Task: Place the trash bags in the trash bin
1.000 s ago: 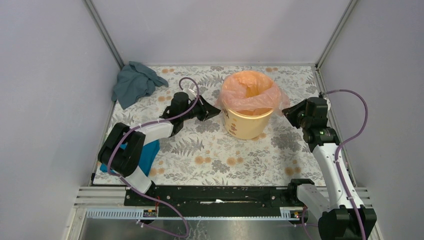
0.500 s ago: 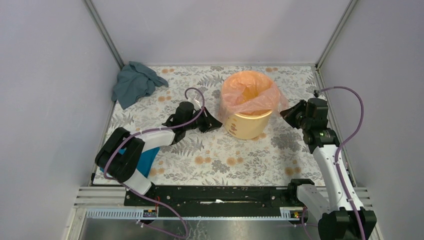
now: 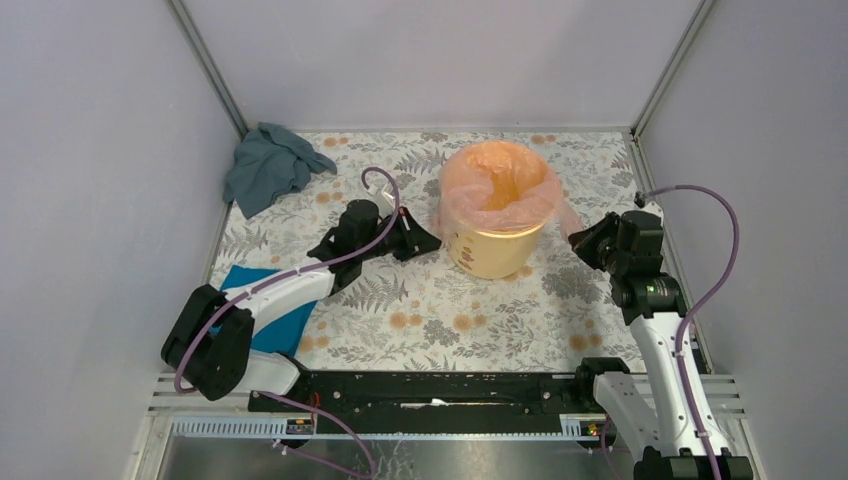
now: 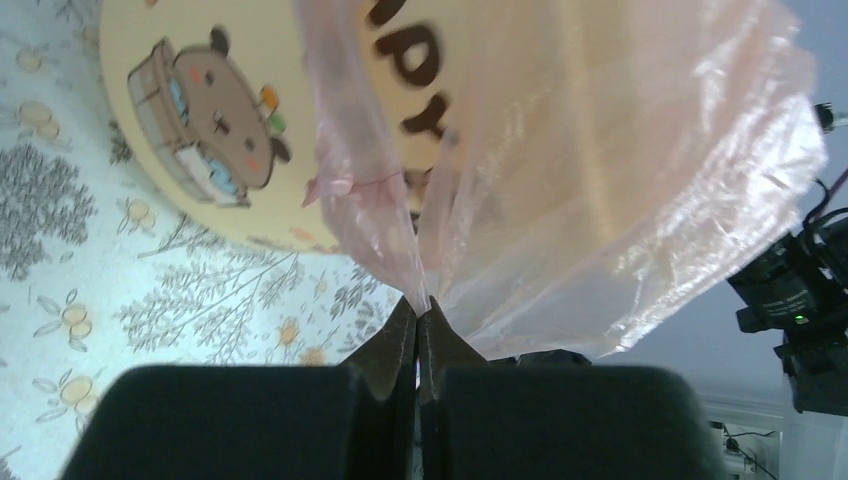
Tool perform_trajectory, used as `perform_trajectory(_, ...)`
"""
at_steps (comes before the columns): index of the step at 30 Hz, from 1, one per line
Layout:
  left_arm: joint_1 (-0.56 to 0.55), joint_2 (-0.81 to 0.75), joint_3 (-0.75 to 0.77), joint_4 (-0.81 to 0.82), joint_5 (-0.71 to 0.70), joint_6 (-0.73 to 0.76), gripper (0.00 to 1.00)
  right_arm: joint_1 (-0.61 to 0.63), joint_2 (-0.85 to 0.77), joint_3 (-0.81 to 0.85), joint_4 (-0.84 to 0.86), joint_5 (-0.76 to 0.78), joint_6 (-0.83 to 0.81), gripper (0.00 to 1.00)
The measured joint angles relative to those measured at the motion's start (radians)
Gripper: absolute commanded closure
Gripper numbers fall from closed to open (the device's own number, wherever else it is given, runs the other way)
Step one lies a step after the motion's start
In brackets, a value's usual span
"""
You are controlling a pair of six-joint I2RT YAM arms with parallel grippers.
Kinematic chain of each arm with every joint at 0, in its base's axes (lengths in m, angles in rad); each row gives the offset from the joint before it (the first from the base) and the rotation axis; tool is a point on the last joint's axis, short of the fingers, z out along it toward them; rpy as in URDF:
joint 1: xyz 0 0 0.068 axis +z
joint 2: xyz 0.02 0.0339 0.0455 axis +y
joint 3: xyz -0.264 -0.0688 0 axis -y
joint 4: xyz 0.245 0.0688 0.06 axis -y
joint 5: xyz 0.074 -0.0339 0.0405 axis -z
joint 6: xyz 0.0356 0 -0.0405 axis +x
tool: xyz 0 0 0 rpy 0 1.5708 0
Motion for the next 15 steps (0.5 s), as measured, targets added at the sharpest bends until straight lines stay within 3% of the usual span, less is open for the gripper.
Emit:
perform_trajectory(10, -0.031, 0.033, -0.066, -0.091, -0.091, 0.062, 1.0, 0.0, 0.09, -0.128, 0.035, 0.088, -0.04, 1.0)
perform_trajectory(15, -0.031, 0.082, -0.05, -0.118, -0.137, 0.102, 1.0, 0.0, 0.209, -0.131, 0.119, 0.029, -0.072, 1.0)
